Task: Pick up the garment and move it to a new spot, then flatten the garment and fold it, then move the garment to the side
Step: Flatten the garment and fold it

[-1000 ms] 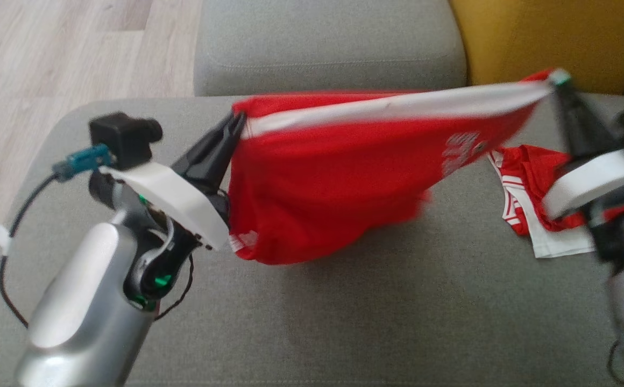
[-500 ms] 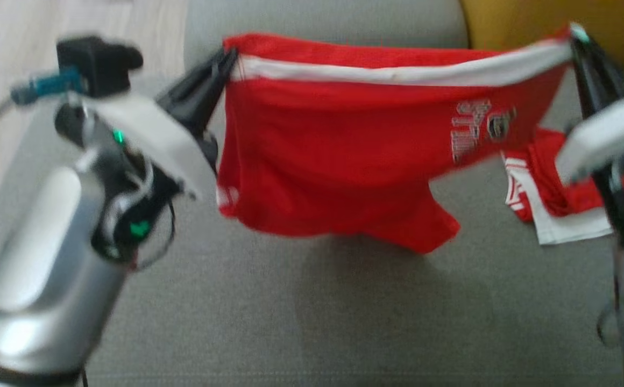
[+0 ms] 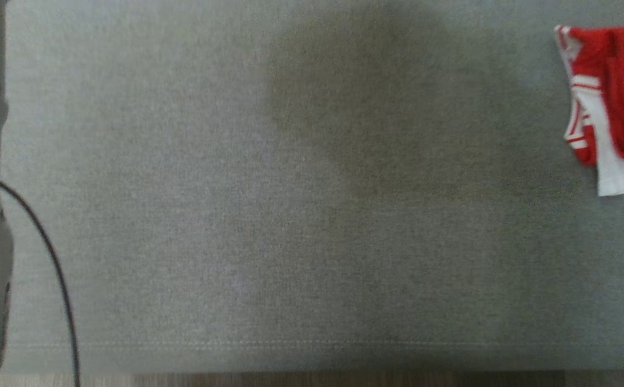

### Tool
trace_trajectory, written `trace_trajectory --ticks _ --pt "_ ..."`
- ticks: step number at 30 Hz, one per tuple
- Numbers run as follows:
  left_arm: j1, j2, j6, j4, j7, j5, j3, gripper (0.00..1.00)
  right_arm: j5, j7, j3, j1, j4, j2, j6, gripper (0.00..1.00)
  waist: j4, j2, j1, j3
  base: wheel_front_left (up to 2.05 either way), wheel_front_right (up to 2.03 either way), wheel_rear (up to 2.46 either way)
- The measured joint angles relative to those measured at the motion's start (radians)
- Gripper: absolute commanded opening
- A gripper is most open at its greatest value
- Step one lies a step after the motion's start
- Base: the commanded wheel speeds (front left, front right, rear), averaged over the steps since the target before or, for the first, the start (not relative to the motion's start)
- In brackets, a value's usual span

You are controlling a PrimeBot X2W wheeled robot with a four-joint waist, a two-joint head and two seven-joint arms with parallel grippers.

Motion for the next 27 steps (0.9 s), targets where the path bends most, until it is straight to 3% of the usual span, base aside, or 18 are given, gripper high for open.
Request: trace_trajectory --ticks 3,11,20,27 --pt "-0.010 -0.028 -0.026 0.092 -0.058 0.009 -0.014 0.00 -0.013 -0.077 -0.018 0.004 0.119 0.024 0.000 0.00 0.012 0.0000 0.0001 0.035 0.00 0.00 0.00" --pt "0.092 -0.044 -0.073 0.231 -0.103 0.002 -0.096 0.00 -0.009 -0.159 0.010 0.126 0.349 0.049 0.000 0.00 0.046 0.0000 -0.0001 0.037 0.00 0.00 0.00" --pt "0.394 -0.044 -0.075 0.278 -0.122 -0.074 -0.304 0.00 0.056 -0.183 0.198 0.337 0.562 0.026 0.000 0.00 0.063 0.0000 -0.0002 -0.039 0.00 0.00 0.00" --pt "0.585 0.023 -0.081 0.244 -0.124 -0.100 -0.473 0.00 0.168 -0.125 0.384 0.448 0.610 -0.014 0.000 0.00 0.064 0.0001 -0.0003 -0.143 0.00 0.00 0.00"
